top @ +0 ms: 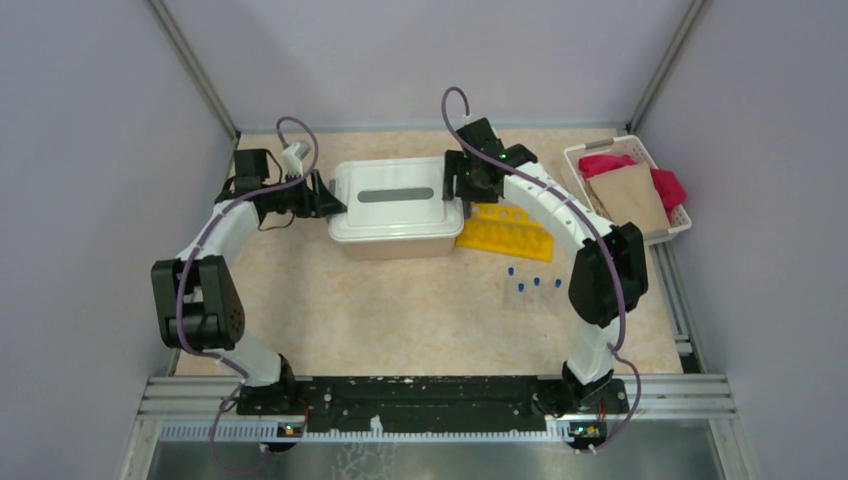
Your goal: Organize the chemistry lab equipment
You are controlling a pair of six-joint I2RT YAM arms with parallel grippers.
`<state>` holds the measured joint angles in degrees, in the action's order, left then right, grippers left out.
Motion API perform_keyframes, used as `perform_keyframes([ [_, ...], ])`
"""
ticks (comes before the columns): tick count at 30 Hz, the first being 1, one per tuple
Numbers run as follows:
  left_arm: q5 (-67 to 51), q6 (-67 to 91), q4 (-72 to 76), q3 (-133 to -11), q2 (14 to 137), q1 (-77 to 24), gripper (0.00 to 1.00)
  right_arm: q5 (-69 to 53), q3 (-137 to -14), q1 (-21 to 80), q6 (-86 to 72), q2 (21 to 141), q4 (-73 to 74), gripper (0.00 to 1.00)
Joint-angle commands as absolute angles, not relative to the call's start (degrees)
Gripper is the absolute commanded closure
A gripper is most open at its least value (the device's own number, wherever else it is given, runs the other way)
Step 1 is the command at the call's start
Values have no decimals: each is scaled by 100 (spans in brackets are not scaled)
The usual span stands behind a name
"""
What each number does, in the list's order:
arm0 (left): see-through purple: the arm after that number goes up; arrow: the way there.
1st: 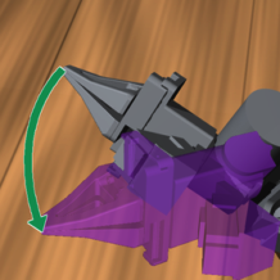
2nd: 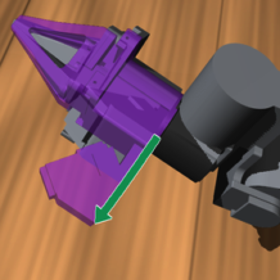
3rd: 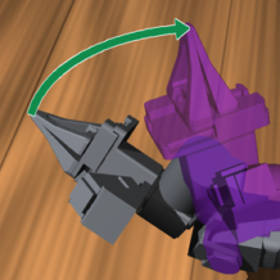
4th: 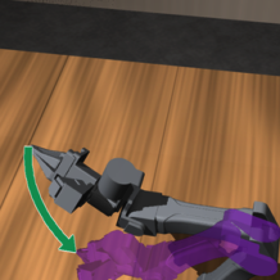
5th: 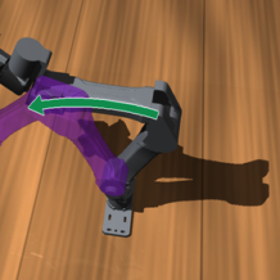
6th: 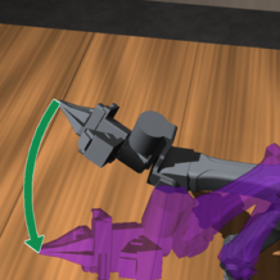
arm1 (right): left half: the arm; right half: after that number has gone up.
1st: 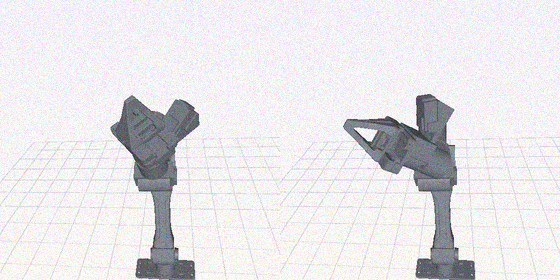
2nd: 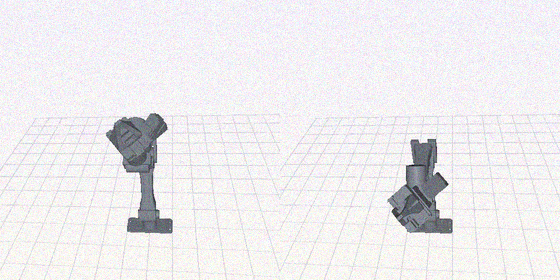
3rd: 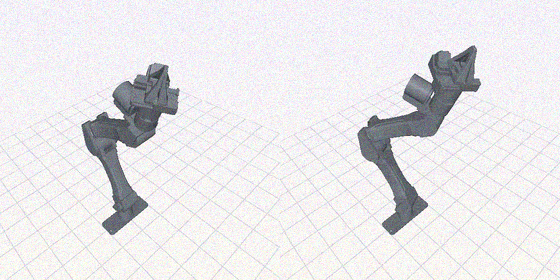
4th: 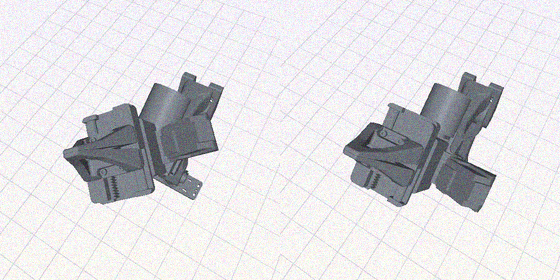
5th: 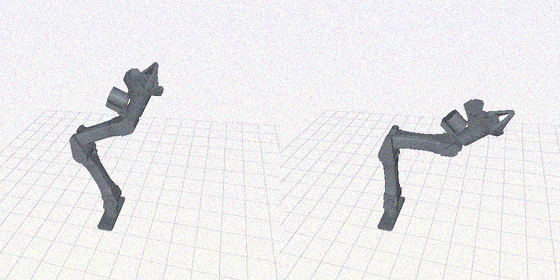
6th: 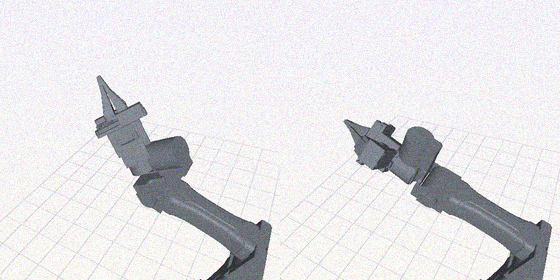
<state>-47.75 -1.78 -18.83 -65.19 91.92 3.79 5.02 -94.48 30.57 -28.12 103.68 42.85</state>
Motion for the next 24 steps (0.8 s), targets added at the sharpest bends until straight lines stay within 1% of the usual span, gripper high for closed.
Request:
perform_keyframes([
  [1,-4232,-525,-1744,-6725,9080,72,42,422,-9560,3066,-2751,10341,4173,31],
  [7,-3629,-666,-1712,-6715,9088,20,58,368,-9632,3062,-2737,10420,4201,30],
  [12,-3131,-844,-1873,-6713,8851,25,60,267,-9678,3067,-2762,10502,4160,28],
  [19,-2278,-1006,-2069,-6452,8298,19,59,-207,-9877,3074,-2946,10788,3981,29],
  [24,-2277,-1002,-2200,-6419,8071,57,59,-487,-9952,3108,-3087,10908,3807,31],
])
